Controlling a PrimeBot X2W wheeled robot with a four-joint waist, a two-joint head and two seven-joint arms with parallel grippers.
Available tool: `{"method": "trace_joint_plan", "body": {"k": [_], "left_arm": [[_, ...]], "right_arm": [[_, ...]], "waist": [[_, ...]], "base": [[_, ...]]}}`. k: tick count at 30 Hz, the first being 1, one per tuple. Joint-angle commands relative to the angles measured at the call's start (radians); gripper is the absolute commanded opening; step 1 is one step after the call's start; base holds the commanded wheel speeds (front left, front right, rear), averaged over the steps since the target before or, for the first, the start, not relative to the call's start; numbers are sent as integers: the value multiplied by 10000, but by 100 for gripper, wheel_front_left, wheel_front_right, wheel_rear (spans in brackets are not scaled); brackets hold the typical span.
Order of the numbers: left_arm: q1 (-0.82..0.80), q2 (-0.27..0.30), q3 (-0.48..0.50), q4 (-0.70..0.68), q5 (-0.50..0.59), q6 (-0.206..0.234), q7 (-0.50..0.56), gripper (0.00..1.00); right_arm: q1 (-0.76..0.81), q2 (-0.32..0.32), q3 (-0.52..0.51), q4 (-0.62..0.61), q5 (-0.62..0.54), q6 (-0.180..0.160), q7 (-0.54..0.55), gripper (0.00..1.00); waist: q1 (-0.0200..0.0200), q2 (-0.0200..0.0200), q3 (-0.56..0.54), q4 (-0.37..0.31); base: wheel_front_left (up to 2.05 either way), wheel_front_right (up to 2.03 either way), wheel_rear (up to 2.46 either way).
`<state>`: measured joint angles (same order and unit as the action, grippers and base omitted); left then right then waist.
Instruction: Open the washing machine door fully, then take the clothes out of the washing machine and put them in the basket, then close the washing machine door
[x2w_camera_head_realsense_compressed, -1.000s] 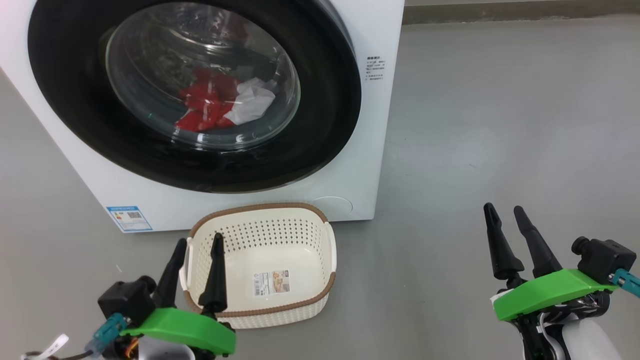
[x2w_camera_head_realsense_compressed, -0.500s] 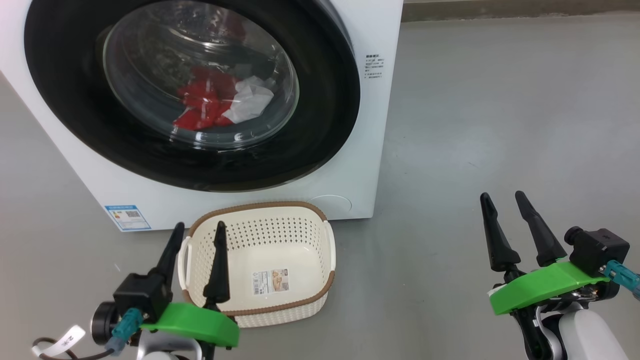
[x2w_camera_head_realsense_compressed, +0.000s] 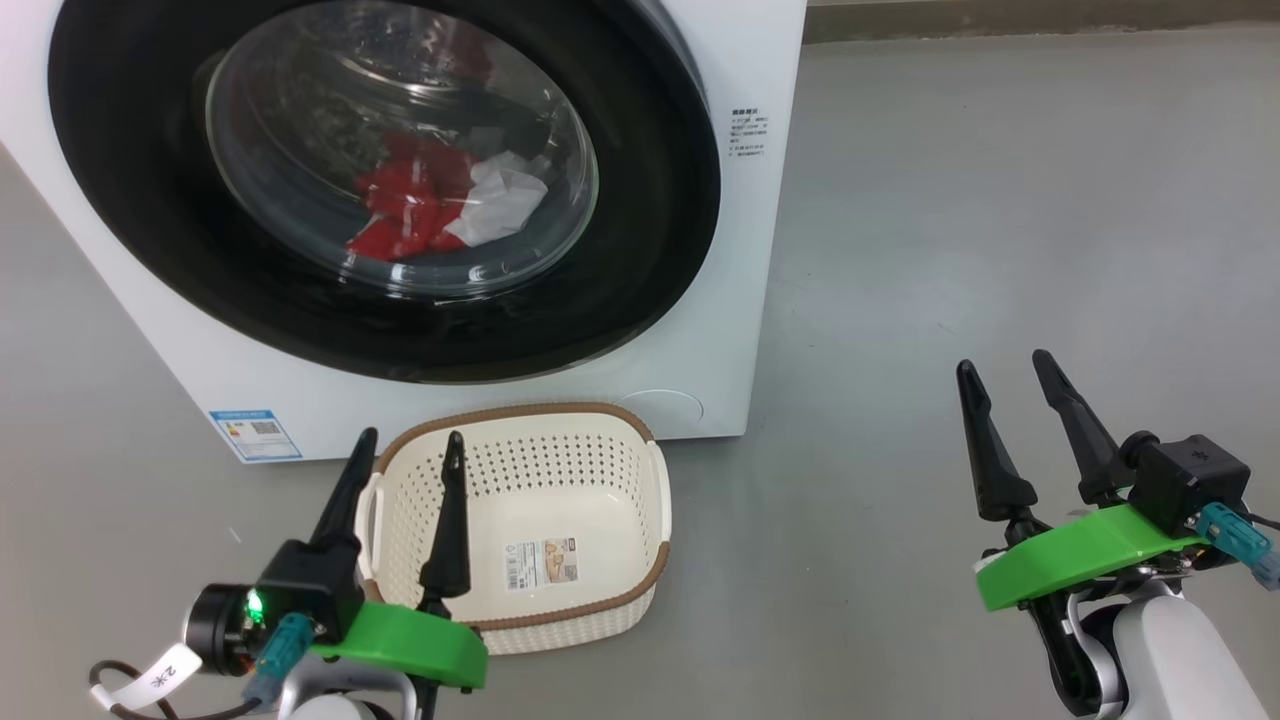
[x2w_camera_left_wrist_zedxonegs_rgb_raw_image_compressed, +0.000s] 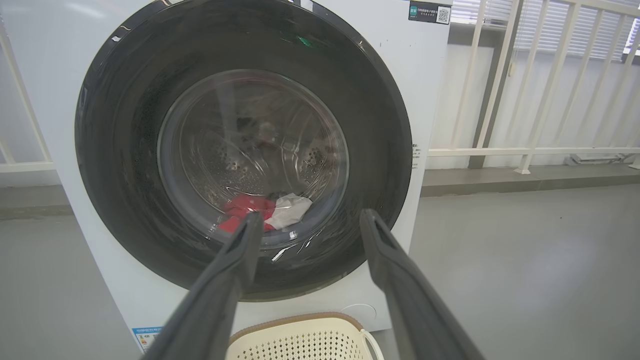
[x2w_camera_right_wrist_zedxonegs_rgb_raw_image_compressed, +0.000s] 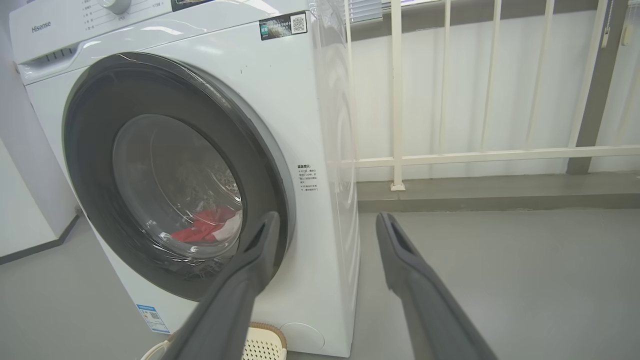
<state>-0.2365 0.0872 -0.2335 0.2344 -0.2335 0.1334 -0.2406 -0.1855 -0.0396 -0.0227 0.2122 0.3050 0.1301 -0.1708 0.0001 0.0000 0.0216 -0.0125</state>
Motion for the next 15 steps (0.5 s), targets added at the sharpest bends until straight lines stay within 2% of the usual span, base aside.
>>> {"method": "trace_joint_plan", "body": {"k": [1, 15], "left_arm": [[-484, 233, 266, -213, 78, 89, -47, 100], [-471, 271, 271, -134, -145, 188, 122, 100]], "right_arm": [[-352, -106, 194, -284, -85, 6, -67, 100], [-337, -106, 98, -323, -162, 6, 7, 100]], "waist": [[0, 0, -8, -7], [0, 0, -15, 1]], "base": [[0, 0, 0], [0, 0, 0]]}}
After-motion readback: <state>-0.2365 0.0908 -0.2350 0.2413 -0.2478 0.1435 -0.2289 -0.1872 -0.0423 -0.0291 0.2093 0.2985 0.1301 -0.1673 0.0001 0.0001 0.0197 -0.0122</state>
